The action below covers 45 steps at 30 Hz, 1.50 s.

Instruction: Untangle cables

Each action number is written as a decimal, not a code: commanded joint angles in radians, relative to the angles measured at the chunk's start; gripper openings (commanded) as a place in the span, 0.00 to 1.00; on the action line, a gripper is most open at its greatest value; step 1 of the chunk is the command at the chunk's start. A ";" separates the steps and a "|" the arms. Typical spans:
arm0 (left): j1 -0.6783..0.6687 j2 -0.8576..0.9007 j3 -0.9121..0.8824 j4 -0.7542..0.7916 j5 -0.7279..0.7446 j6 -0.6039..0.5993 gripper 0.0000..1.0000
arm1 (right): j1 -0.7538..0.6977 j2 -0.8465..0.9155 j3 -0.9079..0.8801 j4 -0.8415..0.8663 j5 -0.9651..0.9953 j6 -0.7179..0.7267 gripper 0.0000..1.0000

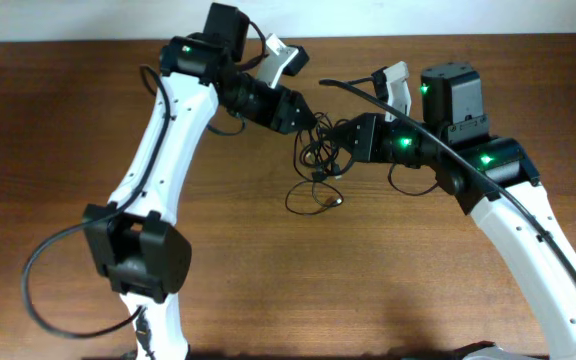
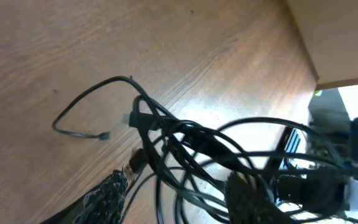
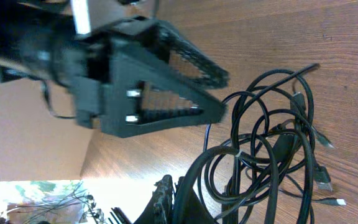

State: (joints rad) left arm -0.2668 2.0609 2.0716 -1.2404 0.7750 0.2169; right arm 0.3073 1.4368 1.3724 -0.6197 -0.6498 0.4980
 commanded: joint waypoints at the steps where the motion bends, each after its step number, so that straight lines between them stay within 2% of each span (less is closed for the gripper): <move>1: -0.032 0.095 -0.010 0.006 0.053 0.017 0.48 | -0.002 -0.023 0.005 0.006 -0.020 0.001 0.04; 3: -0.050 0.122 -0.010 0.011 0.053 0.017 0.44 | -0.002 -0.023 0.005 0.006 -0.020 0.001 0.04; 6: -0.078 0.150 -0.010 0.033 0.069 0.017 0.31 | -0.002 -0.023 0.005 0.006 -0.020 0.001 0.04; 11: -0.093 0.150 -0.010 0.060 0.190 0.017 0.26 | -0.002 -0.023 0.005 0.004 -0.020 0.001 0.04; 12: -0.092 0.150 -0.010 0.060 0.184 0.017 0.18 | -0.002 -0.023 0.005 0.003 -0.020 0.001 0.04; 13: -0.090 0.150 -0.010 0.063 0.131 0.016 0.00 | -0.002 -0.023 0.005 0.002 -0.020 0.001 0.04; 15: -0.080 0.150 -0.010 0.085 -0.022 -0.057 0.00 | -0.002 -0.023 0.004 -0.010 -0.017 0.000 0.04; 17: -0.050 0.149 -0.007 0.141 -0.132 -0.131 0.00 | -0.002 -0.023 0.004 -0.094 0.069 0.001 0.04; 22: 0.037 0.144 0.115 0.154 -0.125 -0.157 0.00 | 0.000 -0.017 0.004 -0.307 0.320 0.001 0.04; 25: 0.050 0.129 0.253 0.126 -0.125 -0.156 0.00 | 0.000 0.017 0.002 -0.387 0.428 0.000 0.04; 31: 0.072 0.087 0.435 0.095 -0.127 -0.157 0.00 | 0.000 0.126 0.000 -0.422 0.457 0.000 0.04; 39: 0.173 -0.008 0.450 0.094 -0.128 -0.157 0.00 | 0.000 0.174 0.000 -0.421 0.467 0.000 0.04; 41: 0.174 -0.012 0.451 0.077 -0.128 -0.157 0.00 | 0.000 0.174 0.002 -0.412 0.434 -0.033 0.39; 42: 0.171 -0.012 0.450 0.053 -0.129 -0.156 0.00 | -0.002 0.174 0.015 -0.401 0.362 -0.091 0.52; 43: 0.171 -0.012 0.450 0.034 -0.129 -0.156 0.00 | -0.002 0.174 0.052 -0.400 0.288 -0.146 0.61; 45: 0.171 -0.012 0.450 0.008 -0.128 -0.156 0.00 | -0.002 0.173 0.154 -0.425 0.237 -0.180 0.71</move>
State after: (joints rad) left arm -0.0864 2.0792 2.5008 -1.2102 0.6453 0.0624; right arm 0.3080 1.6096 1.3994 -1.0294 -0.3035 0.4080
